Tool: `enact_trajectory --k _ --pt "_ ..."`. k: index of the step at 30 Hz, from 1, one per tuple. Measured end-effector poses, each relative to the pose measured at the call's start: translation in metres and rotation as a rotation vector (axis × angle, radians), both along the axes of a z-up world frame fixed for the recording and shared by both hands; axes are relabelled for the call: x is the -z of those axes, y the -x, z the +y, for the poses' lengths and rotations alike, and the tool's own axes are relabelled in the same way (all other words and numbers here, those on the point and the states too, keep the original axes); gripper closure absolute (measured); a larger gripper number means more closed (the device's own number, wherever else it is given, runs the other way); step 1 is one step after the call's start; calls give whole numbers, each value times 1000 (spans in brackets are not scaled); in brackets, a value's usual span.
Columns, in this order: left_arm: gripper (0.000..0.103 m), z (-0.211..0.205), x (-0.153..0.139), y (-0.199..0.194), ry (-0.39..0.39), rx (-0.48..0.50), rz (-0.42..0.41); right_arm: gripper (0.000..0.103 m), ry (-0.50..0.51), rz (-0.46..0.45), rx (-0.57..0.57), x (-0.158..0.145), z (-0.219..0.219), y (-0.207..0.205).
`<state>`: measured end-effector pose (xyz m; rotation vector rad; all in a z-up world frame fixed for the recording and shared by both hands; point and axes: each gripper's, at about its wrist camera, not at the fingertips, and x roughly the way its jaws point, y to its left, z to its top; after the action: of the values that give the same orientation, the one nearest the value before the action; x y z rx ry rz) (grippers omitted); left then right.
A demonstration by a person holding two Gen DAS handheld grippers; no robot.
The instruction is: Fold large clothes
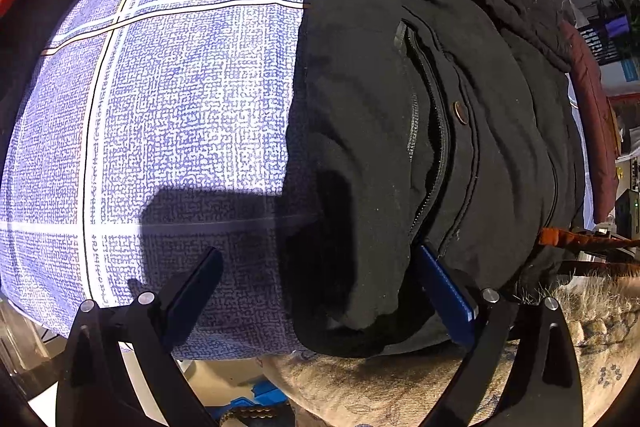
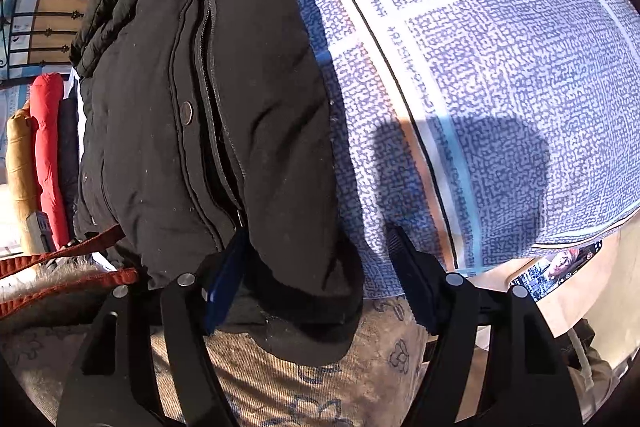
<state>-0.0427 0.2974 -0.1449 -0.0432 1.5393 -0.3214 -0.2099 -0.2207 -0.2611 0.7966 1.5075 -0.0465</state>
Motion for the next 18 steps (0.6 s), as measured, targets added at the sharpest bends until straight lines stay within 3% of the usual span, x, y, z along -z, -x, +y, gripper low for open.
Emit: enact_trajectory --k 5,10,16,18 --pt "8 -23 4 -3 52 77 16 28 -50 23 -18 6 9 1" --pt "9 -69 7 5 -31 226 -24 28 -74 24 -51 10 17 -2" --pt "11 -75 7 -1 -32 194 -26 28 -68 28 -116 10 34 -8" --pt "15 -72 4 1 -43 209 -28 35 -71 31 -125 9 37 -10"
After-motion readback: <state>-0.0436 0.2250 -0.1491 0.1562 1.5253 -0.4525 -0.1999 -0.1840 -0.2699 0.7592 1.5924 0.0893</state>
